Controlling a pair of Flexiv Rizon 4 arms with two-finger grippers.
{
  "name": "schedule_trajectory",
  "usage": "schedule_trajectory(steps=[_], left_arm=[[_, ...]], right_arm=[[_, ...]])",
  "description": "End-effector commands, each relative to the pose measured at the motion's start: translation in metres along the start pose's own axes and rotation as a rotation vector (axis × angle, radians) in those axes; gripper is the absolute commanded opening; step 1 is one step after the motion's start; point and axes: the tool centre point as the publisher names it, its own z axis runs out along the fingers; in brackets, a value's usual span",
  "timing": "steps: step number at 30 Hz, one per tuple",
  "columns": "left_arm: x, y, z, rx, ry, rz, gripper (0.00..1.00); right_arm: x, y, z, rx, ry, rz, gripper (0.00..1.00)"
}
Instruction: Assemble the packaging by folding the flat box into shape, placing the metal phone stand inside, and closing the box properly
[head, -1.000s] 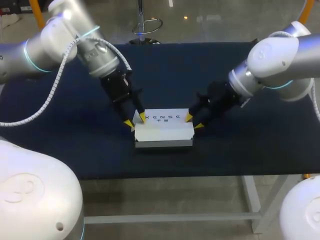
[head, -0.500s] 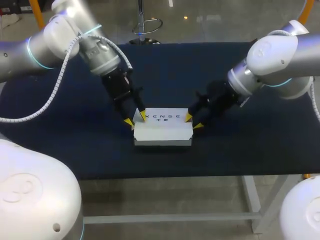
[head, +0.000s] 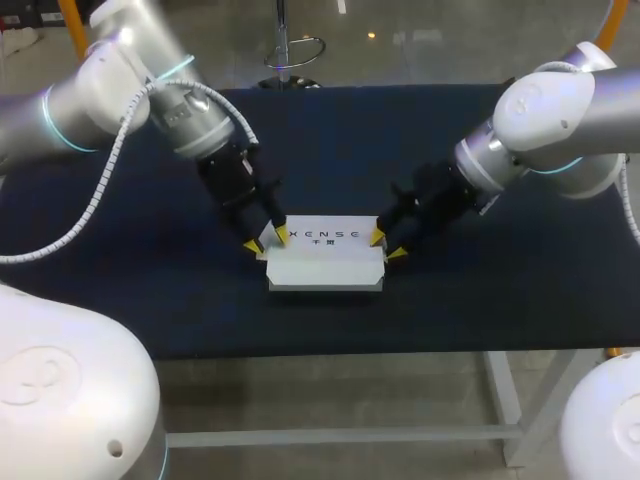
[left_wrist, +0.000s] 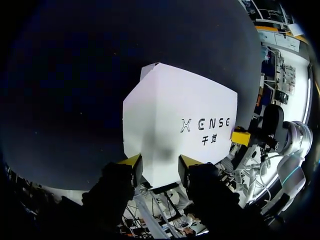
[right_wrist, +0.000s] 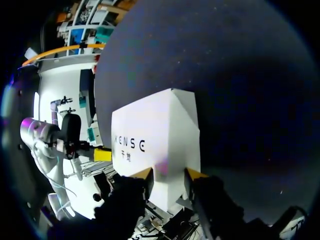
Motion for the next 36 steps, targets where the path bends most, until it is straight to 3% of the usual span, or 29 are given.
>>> schedule_trajectory(steps=[1, 17, 24, 36], left_arm=[[-0.005, 0.011, 0.0, 0.074, 0.004, 0.01, 0.52], [-0.003, 0.002, 0.008, 0.123, 0.021, 0.083, 0.54], [-0.011, -0.001, 0.009, 0.139, 0.018, 0.077, 0.57], [-0.012, -0.006, 0.018, 0.127, 0.081, 0.118, 0.54]], right_arm=[[0.0, 0.003, 0.0, 0.008, 0.0, 0.0, 0.45], [0.0, 0.004, 0.002, 0.015, 0.002, -0.002, 0.44], [0.0, 0.004, 0.0, 0.011, 0.002, -0.003, 0.44], [-0.002, 0.005, 0.001, 0.014, 0.004, 0.003, 0.44]])
